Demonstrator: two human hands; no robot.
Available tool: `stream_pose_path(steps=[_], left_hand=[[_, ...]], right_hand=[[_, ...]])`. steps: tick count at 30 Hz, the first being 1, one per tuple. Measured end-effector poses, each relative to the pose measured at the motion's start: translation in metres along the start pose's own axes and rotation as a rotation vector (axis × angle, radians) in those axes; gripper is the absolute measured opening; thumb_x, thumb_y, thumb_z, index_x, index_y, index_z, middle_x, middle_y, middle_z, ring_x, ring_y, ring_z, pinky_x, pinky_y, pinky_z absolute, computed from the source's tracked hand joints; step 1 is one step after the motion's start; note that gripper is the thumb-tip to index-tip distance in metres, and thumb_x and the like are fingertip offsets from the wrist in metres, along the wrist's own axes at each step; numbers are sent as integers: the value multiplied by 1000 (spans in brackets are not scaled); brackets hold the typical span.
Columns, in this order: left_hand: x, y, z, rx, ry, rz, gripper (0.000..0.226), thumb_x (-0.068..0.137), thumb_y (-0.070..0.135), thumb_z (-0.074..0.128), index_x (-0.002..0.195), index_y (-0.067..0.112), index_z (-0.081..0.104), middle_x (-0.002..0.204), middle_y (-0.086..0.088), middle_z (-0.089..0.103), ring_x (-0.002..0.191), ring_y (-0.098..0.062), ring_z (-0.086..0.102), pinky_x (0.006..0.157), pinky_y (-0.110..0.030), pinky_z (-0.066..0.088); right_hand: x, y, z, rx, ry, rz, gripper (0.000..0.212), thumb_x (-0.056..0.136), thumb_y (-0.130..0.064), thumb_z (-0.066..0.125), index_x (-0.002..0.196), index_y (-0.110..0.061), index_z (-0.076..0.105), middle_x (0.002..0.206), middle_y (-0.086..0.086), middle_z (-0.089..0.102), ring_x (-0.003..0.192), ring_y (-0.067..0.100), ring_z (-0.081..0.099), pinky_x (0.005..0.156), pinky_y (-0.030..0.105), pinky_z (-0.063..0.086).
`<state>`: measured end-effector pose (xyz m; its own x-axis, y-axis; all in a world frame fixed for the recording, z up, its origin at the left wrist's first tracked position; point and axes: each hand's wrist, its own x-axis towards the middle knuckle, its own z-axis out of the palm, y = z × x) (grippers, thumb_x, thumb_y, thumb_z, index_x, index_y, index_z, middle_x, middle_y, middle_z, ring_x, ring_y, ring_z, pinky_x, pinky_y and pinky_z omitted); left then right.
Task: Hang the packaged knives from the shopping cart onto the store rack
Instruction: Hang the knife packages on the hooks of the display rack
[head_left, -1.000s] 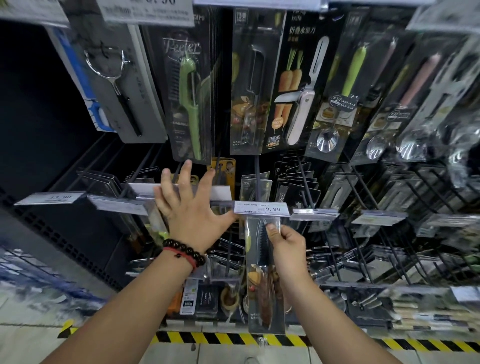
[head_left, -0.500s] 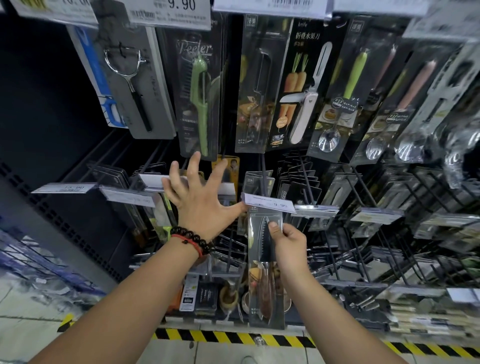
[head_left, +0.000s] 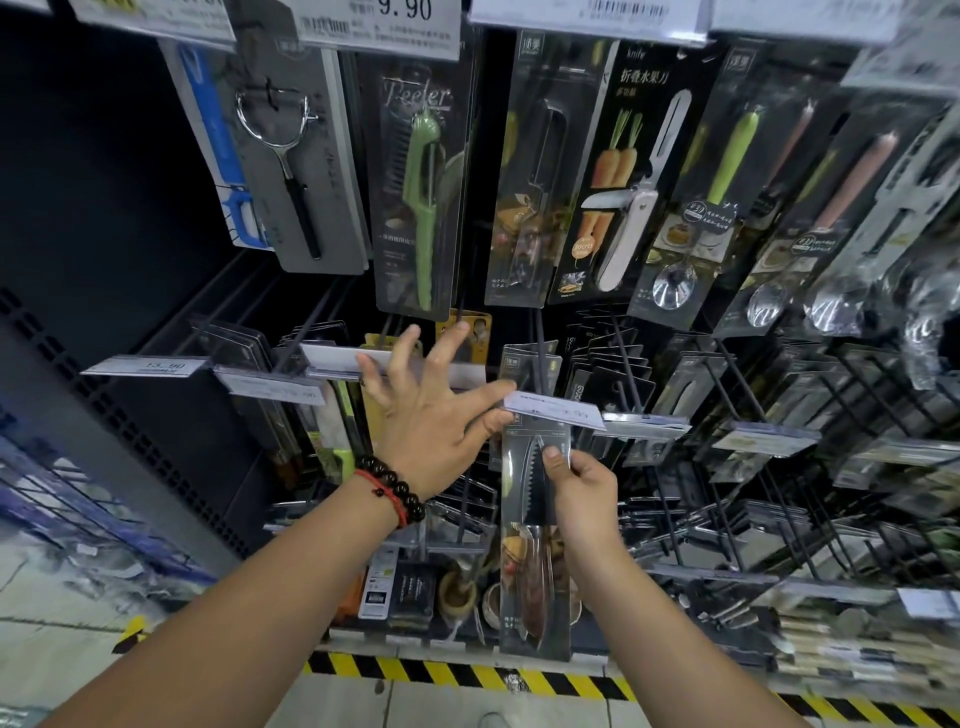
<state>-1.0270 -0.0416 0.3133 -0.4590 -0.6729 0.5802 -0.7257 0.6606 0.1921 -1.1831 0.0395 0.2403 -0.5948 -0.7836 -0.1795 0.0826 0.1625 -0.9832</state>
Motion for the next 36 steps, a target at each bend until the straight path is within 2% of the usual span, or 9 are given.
stream_pose_path(steps=[3,7,11,14,20,29,31,33,36], left_hand=[[1,-1,1,6,-6,-8,42,93,63,29,104,48,66,150,1,22,136,-45,11,98,-76,11],[3,3,1,4,-26,-92,49,93,66,19,100,48,64,148,7,22,139,-41,8,103,-72,-6],[7,10,4,-3,-9,-160,54,96,61,15,92,42,65,144,3,33,137,-39,13,103,-70,-6],[10,18,7,-7,0,-207,51,97,55,19,87,36,65,141,-2,40,135,-38,15,104,-61,-7],[15,25,9,20,50,-274,51,99,47,22,76,24,62,131,-4,49,128,-35,23,104,-61,-4],[13,22,11,-5,92,-245,49,99,47,26,74,25,62,128,-4,51,127,-32,23,105,-60,-3],[12,21,10,6,110,-229,49,99,48,26,74,26,63,126,-4,52,126,-32,25,106,-54,-7],[12,20,9,18,124,-209,51,99,49,25,74,26,63,125,-6,54,125,-32,26,104,-49,-12],[12,19,9,29,113,-202,48,99,49,26,75,26,62,127,-5,53,126,-33,26,105,-52,-8]], right_hand=[[2,2,0,-10,7,-21,39,88,-41,62,79,-3,61,73,14,57,67,24,53,69,40,47],[2,2,-2,-16,8,-15,47,84,-47,61,78,0,58,69,13,53,63,23,47,65,39,42],[-3,-6,-5,10,6,-18,38,96,-32,59,79,2,60,68,10,54,62,19,47,63,34,40],[-6,-12,-6,-15,17,-33,40,98,-26,57,61,-14,47,54,-2,37,49,11,32,55,28,29],[-9,-11,-6,-38,16,-59,44,98,-25,58,59,-19,36,52,-9,27,50,9,25,54,29,22],[-21,-12,-5,-29,-8,-123,45,98,-20,57,60,-18,33,52,-13,28,49,6,26,47,19,26],[-25,-11,-5,-21,-22,-154,46,98,-17,56,59,-18,32,50,-16,28,49,4,26,46,15,27],[-27,-10,-5,-14,-32,-163,44,98,-17,56,60,-17,34,53,-16,30,52,5,27,47,15,27],[-28,-12,-1,-12,-33,-150,45,98,-16,56,60,-18,33,52,-16,29,52,4,27,47,16,25]])
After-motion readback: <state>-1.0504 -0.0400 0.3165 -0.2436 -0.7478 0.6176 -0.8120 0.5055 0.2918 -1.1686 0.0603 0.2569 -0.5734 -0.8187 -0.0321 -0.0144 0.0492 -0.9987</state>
